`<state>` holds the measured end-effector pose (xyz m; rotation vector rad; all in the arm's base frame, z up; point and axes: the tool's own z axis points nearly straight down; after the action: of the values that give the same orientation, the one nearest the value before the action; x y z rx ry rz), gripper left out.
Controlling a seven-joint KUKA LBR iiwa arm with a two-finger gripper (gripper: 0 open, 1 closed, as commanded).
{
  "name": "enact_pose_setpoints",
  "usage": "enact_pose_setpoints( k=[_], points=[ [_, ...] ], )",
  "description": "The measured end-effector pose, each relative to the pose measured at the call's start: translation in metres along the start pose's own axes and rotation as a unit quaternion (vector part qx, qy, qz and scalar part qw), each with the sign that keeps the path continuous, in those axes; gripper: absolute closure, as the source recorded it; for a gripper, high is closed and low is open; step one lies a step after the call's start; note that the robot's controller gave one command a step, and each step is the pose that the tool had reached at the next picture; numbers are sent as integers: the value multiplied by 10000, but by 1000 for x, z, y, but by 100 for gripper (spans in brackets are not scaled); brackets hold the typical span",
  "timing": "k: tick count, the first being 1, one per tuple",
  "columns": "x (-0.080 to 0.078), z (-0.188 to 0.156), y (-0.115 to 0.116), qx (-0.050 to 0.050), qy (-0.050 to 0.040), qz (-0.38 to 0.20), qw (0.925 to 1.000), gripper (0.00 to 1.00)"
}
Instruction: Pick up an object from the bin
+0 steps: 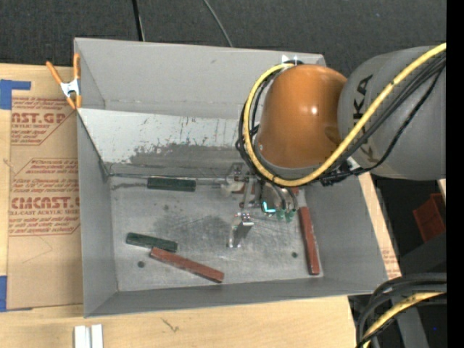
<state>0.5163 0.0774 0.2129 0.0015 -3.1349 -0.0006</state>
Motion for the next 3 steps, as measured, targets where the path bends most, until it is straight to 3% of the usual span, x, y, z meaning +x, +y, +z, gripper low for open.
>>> enact_pose_setpoints(
  k=[1,2,3],
  points=[
    [-2,-4,0,-3,-38,2,10000,0],
    [8,54,17,-4,-66,-213,9998,0],
    [34,110,27,-2,-27,-56,10000,100]
  ],
)
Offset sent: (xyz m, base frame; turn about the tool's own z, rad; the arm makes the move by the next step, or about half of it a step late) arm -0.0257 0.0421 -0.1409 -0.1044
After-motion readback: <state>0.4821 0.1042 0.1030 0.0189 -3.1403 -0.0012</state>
